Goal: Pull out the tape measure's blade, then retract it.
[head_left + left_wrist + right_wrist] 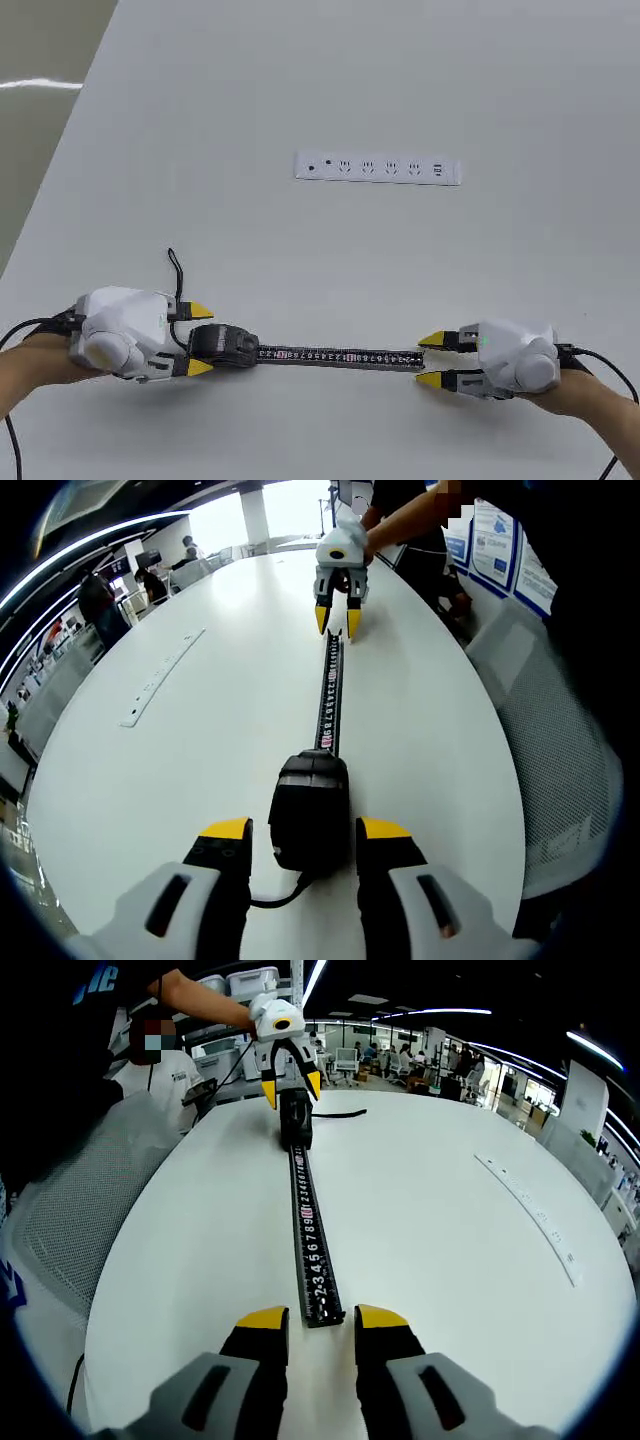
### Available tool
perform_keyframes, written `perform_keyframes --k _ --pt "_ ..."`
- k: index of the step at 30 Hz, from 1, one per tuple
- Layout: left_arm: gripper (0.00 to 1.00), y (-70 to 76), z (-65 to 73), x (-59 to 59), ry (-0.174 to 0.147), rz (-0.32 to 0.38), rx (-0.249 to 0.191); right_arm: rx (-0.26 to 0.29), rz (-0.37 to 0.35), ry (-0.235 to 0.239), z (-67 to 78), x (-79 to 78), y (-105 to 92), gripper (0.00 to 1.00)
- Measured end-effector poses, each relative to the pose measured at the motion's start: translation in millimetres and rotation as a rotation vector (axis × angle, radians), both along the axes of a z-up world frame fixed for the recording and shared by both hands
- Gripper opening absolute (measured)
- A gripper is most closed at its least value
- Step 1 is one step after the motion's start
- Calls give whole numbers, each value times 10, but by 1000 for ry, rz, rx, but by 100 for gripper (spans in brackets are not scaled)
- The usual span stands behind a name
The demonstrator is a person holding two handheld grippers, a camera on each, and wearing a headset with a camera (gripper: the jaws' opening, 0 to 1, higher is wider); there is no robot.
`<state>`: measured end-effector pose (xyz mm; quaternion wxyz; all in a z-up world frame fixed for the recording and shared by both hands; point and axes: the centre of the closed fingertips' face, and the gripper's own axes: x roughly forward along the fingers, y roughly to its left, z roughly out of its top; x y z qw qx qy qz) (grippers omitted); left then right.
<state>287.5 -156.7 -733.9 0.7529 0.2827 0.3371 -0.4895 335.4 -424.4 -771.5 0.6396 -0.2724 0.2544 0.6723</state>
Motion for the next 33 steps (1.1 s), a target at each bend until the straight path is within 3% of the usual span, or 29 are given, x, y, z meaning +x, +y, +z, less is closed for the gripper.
perform_keyframes --k 8,11,15,21,26,29,33 --pt "44 56 91 -132 -1 60 -39 18 -95 -3 173 1 -54 31" --pt "47 57 133 -205 22 101 -71 27 -121 -4 241 -26 -58 32" --pt "50 76 157 -294 20 133 -89 32 -151 -5 302 -79 -54 34" --pt "52 128 211 -380 -10 218 -117 47 -227 2 398 -153 -63 37" --pt "55 169 246 -478 -42 280 -135 57 -298 -1 448 -196 -104 46" --pt "57 178 275 -524 -44 344 -176 71 -345 -14 506 -214 -131 49" --pt "62 196 308 -602 -51 398 -193 79 -395 -26 552 -281 -165 55"
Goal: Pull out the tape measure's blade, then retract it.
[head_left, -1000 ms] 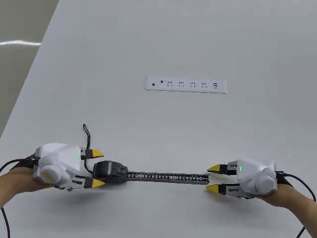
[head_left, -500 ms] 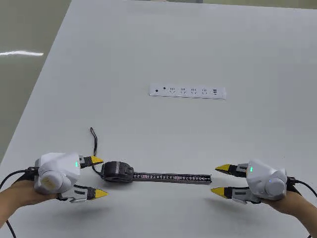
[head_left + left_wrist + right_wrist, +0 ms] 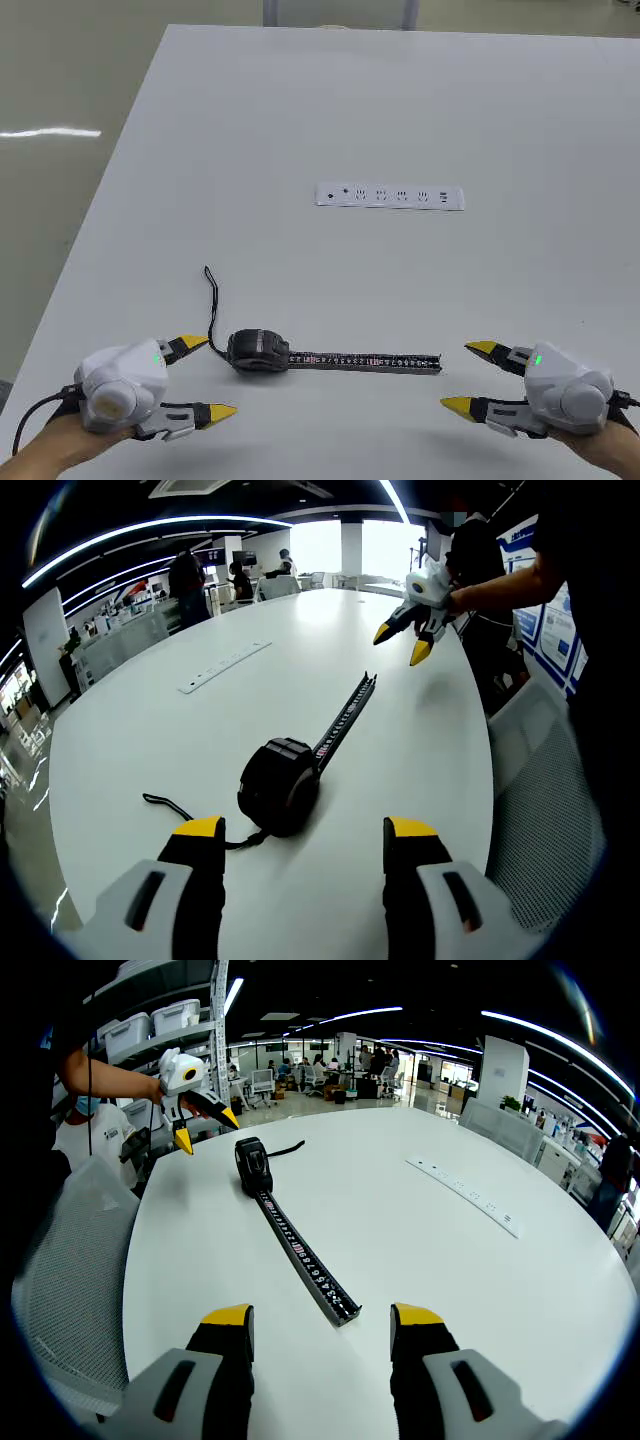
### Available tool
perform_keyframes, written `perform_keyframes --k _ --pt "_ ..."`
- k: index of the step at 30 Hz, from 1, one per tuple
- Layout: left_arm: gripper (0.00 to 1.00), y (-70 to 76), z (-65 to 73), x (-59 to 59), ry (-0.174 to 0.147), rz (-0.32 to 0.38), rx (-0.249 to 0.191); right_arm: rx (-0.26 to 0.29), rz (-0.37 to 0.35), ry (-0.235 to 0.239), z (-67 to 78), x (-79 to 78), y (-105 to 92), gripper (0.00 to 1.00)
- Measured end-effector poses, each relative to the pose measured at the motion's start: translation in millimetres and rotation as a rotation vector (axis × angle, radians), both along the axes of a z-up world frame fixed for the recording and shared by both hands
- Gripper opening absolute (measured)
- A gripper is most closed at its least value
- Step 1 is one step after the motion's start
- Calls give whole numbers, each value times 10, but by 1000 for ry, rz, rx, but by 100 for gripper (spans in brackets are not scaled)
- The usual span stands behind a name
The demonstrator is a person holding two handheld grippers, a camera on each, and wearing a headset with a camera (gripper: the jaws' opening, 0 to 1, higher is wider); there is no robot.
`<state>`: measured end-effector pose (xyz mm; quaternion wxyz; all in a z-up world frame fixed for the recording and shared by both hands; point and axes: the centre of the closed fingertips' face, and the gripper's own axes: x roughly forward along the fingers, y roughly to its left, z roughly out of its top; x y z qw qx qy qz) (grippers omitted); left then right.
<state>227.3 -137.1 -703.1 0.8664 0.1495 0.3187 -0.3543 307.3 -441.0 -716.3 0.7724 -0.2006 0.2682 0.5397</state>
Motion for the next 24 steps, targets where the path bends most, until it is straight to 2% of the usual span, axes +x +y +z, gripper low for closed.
perform_keyframes --k 2,8,11,13,15,19,21,24 --pt "63 5 15 -29 0 27 -9 5 -16 5 31 -38 -3 57" --pt "68 54 11 -141 -1 99 15 -15 -95 8 55 -144 -65 66" --pt "72 31 67 -184 -5 136 -9 -19 -133 19 57 -198 -92 70" --pt "74 22 87 -220 -12 151 -10 -14 -151 28 69 -250 -96 73" --pt "75 16 95 -265 -14 166 -1 -28 -172 18 75 -292 -122 73" --pt "78 2 118 -335 -16 187 -3 -12 -207 18 130 -382 -128 78" --pt "80 -9 144 -361 -24 201 -10 -15 -220 5 159 -429 -137 80" --pt "83 -45 180 -397 -23 221 -24 -12 -250 12 191 -491 -148 84"
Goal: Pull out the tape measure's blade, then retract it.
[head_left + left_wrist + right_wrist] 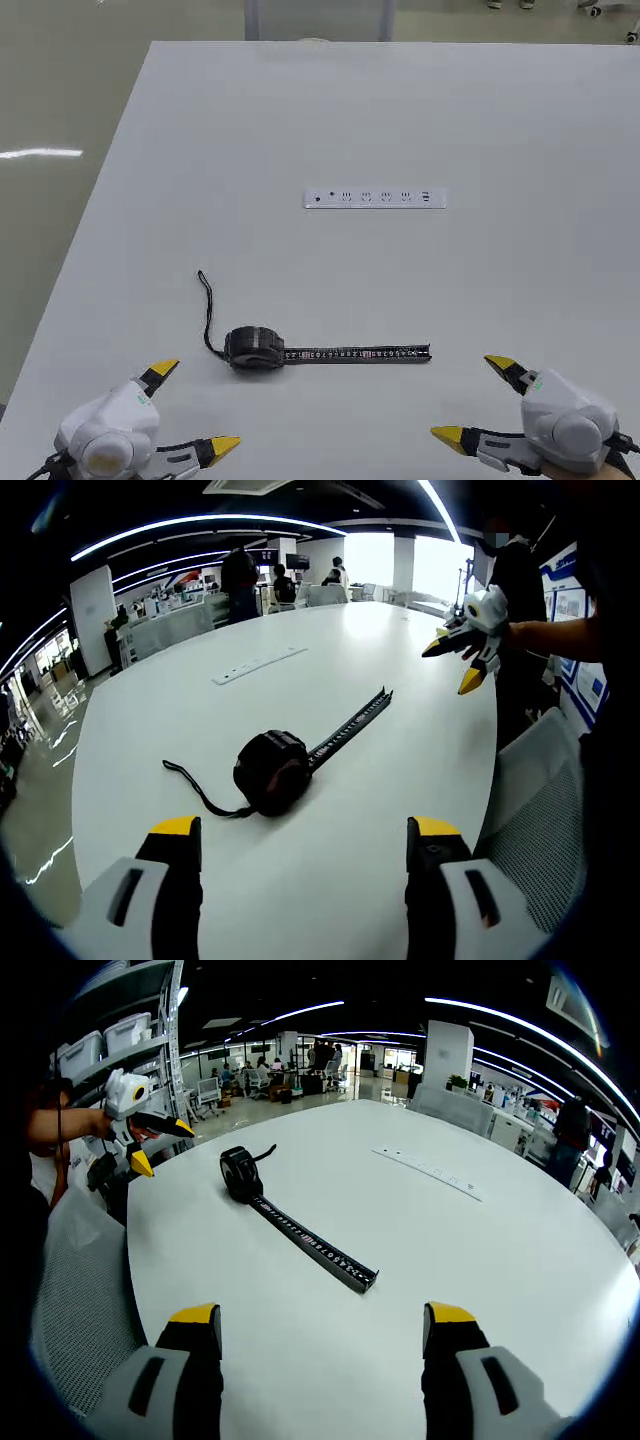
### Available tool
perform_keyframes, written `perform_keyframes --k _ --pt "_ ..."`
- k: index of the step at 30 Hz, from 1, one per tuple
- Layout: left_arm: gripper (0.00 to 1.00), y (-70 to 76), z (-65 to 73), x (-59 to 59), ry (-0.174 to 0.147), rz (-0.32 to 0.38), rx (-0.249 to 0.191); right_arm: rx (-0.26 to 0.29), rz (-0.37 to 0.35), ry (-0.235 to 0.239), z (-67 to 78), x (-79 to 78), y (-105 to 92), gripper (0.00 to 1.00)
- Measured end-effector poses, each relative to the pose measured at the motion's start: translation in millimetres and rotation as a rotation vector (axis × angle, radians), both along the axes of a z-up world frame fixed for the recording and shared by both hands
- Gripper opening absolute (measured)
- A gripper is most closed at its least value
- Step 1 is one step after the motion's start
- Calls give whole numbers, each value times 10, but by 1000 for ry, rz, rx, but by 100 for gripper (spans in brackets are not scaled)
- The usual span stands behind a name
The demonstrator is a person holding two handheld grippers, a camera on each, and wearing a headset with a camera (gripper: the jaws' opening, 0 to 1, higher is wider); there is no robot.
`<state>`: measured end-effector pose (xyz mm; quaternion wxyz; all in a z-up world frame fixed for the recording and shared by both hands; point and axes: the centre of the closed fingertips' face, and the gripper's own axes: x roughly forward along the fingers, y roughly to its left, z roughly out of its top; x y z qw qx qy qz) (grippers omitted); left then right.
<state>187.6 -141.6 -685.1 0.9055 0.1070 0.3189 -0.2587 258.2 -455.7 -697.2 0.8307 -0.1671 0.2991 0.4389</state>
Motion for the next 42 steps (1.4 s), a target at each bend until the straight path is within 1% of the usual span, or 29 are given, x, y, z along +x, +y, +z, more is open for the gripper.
perform_keyframes --k 4,6,9,13,15,20,22,26,28,30,35,39,42 --pt "86 -44 40 -64 -12 5 2 20 -27 -2 52 -71 13 87" --pt "88 -50 61 -86 -13 11 4 27 -40 3 80 -110 24 89" --pt "92 -48 76 -113 -9 27 -7 33 -53 5 101 -150 30 92" --pt "95 -59 109 -137 -16 28 -6 48 -73 10 123 -176 34 97" --pt "99 -40 103 -135 -15 35 0 49 -78 13 135 -197 35 99" --pt "99 -26 123 -146 -8 43 -5 52 -80 15 155 -231 42 100" --pt "99 -11 142 -143 -14 56 -5 51 -88 14 165 -239 36 100" --pt "99 -18 166 -152 -16 87 -29 61 -103 24 196 -271 43 100" --pt "99 -26 175 -162 -21 95 -30 59 -105 19 191 -275 38 100" --pt "99 -34 180 -174 -24 106 -28 63 -112 25 185 -281 34 100" --pt "99 -36 215 -175 -36 153 -47 71 -124 28 199 -304 46 100" --pt "99 -15 180 -203 -21 164 -26 67 -123 38 158 -335 48 100" --pt "99 -6 186 -208 -23 172 -29 66 -125 42 151 -350 42 100"
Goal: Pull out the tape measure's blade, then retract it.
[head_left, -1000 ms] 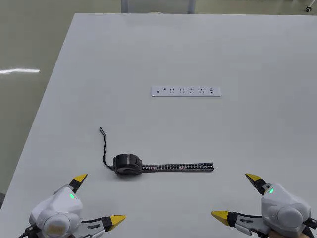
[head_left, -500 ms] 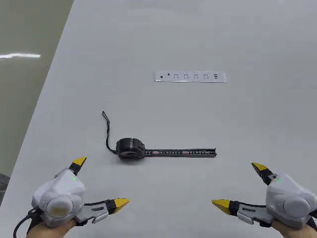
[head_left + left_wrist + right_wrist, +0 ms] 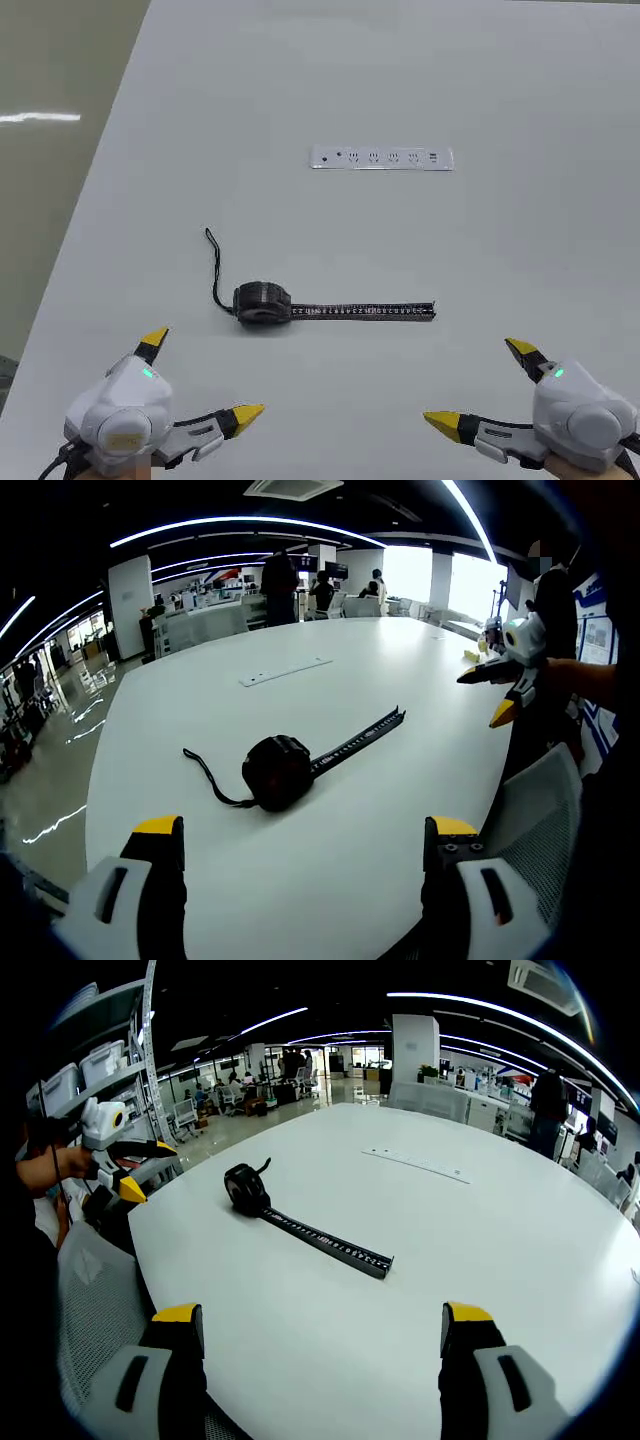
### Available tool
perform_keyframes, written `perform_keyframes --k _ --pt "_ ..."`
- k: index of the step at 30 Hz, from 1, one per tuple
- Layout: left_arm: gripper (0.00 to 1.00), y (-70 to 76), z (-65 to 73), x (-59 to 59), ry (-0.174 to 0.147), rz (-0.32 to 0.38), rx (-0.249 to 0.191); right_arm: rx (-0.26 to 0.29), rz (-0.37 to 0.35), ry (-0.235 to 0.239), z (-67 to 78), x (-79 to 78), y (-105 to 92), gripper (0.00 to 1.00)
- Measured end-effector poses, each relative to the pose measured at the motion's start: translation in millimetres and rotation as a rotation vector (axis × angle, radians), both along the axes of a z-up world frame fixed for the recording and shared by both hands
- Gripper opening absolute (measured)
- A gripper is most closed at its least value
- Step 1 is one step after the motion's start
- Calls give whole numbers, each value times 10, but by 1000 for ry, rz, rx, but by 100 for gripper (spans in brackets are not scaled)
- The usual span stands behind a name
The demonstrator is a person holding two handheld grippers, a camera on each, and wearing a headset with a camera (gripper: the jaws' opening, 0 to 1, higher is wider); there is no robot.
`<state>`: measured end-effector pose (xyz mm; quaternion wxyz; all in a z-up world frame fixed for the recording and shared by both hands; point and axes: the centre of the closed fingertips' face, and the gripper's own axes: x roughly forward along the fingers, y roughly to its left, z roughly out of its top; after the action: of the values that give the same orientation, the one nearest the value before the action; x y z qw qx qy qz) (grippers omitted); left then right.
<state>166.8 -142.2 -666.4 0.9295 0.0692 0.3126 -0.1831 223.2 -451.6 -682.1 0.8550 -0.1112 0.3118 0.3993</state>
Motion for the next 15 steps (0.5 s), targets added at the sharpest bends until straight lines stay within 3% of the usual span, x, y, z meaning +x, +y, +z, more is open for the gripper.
perform_keyframes --k 7,15 --pt "99 16 81 38 -7 79 -29 1 -9 -5 7 16 -25 100" --pt "99 41 64 87 -13 178 -50 -6 -8 -3 1 34 -42 100"
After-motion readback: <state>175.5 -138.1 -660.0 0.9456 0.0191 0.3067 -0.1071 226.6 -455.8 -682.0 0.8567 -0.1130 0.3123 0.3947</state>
